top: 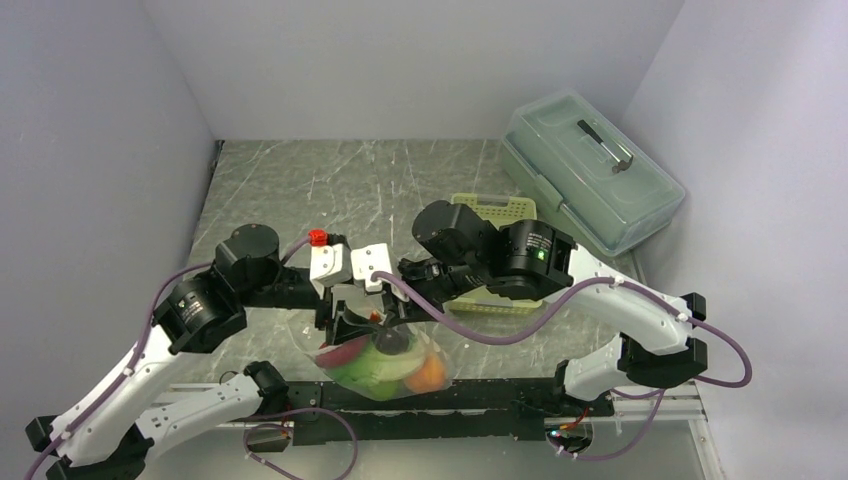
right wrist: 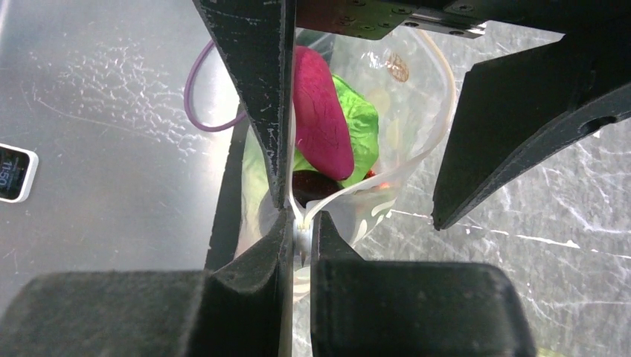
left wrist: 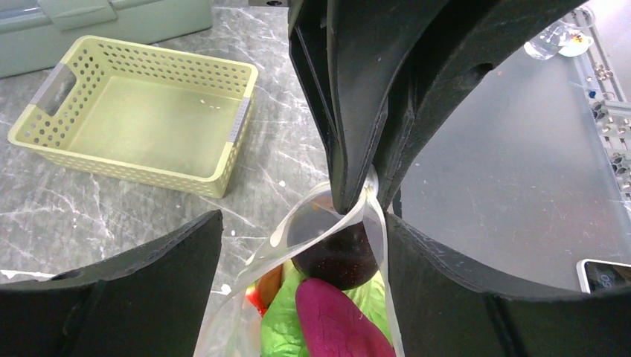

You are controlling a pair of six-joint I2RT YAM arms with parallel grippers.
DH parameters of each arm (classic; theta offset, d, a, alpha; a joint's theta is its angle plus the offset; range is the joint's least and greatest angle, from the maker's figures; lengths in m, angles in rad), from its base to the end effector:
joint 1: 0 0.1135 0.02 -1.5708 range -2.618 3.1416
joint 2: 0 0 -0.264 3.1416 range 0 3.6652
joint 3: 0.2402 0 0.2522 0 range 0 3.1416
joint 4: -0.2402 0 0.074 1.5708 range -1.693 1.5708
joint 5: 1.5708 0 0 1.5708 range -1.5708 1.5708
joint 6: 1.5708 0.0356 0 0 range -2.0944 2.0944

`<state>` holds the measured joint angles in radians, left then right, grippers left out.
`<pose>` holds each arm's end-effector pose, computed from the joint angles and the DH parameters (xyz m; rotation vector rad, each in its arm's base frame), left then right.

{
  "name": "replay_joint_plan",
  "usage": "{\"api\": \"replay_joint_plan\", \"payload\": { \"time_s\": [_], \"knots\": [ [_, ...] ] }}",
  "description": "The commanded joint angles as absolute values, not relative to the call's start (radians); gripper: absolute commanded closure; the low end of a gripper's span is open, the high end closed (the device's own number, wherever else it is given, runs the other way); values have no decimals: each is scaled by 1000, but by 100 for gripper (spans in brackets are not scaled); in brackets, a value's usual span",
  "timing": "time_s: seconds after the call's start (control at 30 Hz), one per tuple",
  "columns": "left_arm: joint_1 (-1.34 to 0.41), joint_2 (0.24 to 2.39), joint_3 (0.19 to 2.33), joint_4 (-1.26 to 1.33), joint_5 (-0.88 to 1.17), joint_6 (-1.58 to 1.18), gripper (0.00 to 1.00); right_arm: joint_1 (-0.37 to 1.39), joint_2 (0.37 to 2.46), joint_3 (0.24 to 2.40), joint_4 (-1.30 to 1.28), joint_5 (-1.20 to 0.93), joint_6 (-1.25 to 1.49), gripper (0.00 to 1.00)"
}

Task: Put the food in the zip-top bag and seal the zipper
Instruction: Zip the zipper food storage bag at the center of the board.

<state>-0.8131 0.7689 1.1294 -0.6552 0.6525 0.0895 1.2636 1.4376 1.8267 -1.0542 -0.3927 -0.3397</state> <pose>0.0779 -0.1138 0.4099 1.2529 1.4962 -1.0957 0.0695 0.2643 0.4576 -1.8342 1.4611 0.9218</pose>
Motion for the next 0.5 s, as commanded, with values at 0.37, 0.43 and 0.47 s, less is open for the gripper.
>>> {"api": "replay_joint_plan", "payload": {
  "time_s": [0.37, 0.43, 0.47],
  "knots": [
    [-810, 811, 1146, -658, 740, 122, 45, 1286, 1385, 1854, -974, -329, -291, 100],
    [-810, 801, 1139, -658, 729, 117, 45, 1285, 1381, 1858, -966, -312, -281, 100],
    [-810, 796, 1134, -658, 722, 113, 44, 1285, 1381, 1862, -962, -305, -275, 100]
  ]
}}
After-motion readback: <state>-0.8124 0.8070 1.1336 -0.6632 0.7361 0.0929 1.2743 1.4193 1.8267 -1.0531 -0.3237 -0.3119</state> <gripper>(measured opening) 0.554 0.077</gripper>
